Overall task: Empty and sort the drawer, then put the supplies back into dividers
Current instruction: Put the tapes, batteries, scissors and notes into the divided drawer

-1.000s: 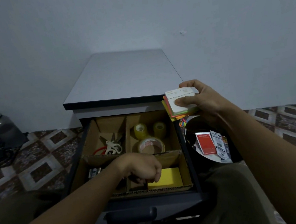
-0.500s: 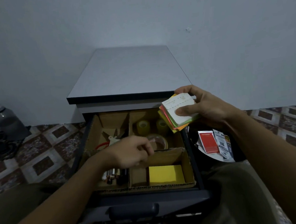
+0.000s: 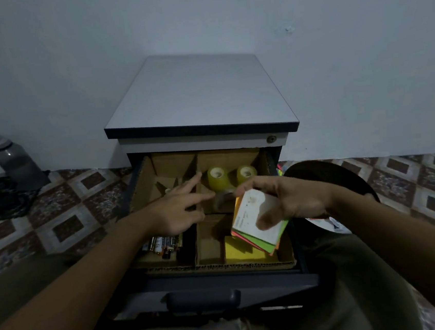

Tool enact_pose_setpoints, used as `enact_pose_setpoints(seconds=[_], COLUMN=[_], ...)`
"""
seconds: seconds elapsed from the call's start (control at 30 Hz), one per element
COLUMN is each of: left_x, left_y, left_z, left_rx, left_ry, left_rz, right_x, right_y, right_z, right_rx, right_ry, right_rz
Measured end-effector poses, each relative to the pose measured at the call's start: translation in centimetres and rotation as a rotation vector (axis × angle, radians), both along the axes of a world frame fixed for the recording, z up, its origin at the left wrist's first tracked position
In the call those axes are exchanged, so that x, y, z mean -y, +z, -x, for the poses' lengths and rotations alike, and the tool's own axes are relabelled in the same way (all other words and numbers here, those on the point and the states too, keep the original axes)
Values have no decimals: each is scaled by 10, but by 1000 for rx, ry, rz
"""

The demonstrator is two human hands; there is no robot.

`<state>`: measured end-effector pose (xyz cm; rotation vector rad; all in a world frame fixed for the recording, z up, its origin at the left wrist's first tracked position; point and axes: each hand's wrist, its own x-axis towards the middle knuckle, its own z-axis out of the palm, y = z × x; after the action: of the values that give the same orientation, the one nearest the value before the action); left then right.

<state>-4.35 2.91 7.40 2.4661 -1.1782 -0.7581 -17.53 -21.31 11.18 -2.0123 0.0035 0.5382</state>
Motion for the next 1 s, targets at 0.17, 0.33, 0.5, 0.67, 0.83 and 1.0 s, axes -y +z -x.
enact_pose_setpoints(seconds=[0.17,0.33,0.5,0.67,0.83,1.0], left_x=[-1,-3,-3,-3,-3,-5], left_y=[-3,-6,-6,-2,-1,-2], left_z=[-8,-12,-13,-9,-8,-9], left_rx=[27,17,-1,-6,-16,-15], left_ry=[-10,-25,-35,-41,-39,-42], left_rz=[-8,-2,-3,-12,-5,11], right_x=[-9,-17,-24,-26,-35,-38], right_y=[1,-2,-7,-7,-6,-6], right_z=[4,6,3,1,6,14], right_rx=[40,13,-109,-103,26,195], right_ry=[106,215,334,274,332,217], right_rz=[162,262,307,313,587,769])
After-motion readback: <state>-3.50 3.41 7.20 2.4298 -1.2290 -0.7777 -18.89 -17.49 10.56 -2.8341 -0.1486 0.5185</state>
